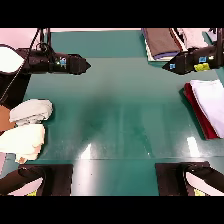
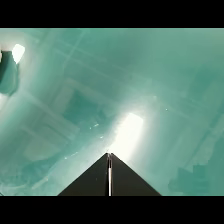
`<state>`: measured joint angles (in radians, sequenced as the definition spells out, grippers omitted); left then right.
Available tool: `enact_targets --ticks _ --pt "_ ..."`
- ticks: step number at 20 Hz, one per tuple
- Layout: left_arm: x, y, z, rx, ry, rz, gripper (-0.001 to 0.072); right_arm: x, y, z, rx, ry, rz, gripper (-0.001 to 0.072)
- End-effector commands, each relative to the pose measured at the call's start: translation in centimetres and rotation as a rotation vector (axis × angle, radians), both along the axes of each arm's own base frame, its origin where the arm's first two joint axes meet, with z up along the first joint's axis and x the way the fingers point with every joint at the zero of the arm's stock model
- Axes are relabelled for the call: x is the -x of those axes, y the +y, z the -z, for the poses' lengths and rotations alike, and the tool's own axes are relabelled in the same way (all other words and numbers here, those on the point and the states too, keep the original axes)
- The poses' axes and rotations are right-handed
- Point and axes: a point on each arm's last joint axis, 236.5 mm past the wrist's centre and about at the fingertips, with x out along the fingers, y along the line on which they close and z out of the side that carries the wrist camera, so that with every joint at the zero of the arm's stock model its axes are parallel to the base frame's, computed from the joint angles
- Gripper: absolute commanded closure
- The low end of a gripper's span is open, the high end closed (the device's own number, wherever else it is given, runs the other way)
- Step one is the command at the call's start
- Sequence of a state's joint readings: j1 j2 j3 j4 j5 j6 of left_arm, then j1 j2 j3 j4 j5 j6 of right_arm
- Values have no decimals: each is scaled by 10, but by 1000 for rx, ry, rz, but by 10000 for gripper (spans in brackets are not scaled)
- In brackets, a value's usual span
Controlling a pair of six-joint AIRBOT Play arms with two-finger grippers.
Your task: Fold the shirts.
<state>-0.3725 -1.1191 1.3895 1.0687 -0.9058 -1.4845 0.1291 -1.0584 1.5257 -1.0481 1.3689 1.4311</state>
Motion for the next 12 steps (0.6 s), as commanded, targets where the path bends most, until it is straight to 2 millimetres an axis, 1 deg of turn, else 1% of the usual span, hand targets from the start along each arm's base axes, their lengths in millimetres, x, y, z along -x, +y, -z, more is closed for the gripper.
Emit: enact_targets --ticks 1,12 --pt "0 0 0 0 0 0 683 -1 1 -2 -4 -5 2 693" --pt "1 -2 -2 16 6 3 684 -2 1 -3 -7 -12 5 693"
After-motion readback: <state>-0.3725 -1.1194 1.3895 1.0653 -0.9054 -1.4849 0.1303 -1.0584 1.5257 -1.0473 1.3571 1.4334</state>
